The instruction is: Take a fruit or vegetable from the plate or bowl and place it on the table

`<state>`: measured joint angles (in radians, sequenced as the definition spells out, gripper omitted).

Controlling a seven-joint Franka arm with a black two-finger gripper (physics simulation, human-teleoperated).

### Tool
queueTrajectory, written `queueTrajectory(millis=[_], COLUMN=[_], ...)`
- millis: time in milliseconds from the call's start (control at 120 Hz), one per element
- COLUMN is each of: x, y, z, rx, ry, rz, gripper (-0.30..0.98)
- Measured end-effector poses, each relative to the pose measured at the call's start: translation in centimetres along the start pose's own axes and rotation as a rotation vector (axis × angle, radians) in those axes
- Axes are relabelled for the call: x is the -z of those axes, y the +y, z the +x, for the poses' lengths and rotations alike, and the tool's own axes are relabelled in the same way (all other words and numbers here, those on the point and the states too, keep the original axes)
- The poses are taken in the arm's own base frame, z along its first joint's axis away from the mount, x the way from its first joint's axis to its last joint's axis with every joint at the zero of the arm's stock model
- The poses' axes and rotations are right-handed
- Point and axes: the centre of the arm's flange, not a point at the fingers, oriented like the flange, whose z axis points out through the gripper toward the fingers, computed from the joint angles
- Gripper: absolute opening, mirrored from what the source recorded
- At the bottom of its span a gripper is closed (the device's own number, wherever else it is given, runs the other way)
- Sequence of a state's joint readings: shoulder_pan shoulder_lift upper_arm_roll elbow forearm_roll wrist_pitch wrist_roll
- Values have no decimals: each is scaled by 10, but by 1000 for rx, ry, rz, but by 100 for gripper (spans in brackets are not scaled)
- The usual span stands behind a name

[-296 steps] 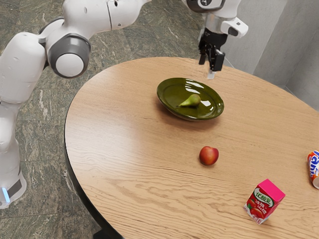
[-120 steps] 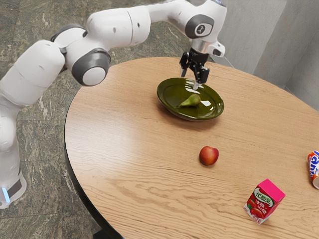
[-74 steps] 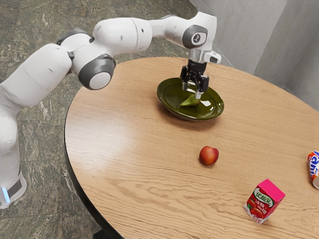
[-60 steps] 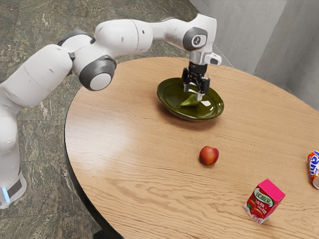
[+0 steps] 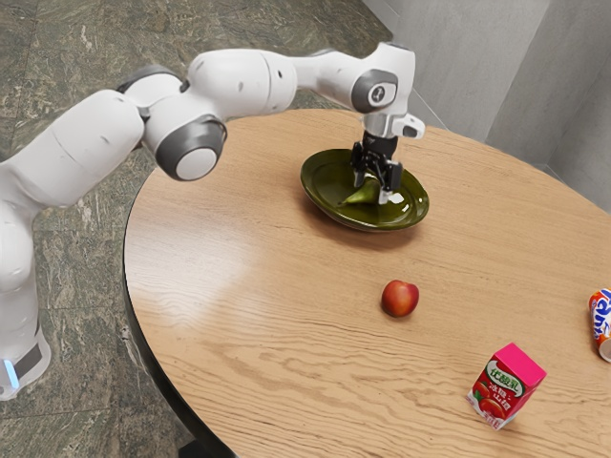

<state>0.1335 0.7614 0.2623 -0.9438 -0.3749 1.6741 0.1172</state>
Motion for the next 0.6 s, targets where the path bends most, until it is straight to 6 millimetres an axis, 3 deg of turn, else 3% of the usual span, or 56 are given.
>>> queueTrajectory(millis=[167, 367, 508, 600], x=[-9, -12, -11, 7], y=[1, 11, 18, 18], z=[2, 5, 6, 5], rx=[-10, -55, -87, -93], ry=[-4, 8, 22, 47], rz=[11, 108, 181, 211], gripper=[67, 31, 28, 27])
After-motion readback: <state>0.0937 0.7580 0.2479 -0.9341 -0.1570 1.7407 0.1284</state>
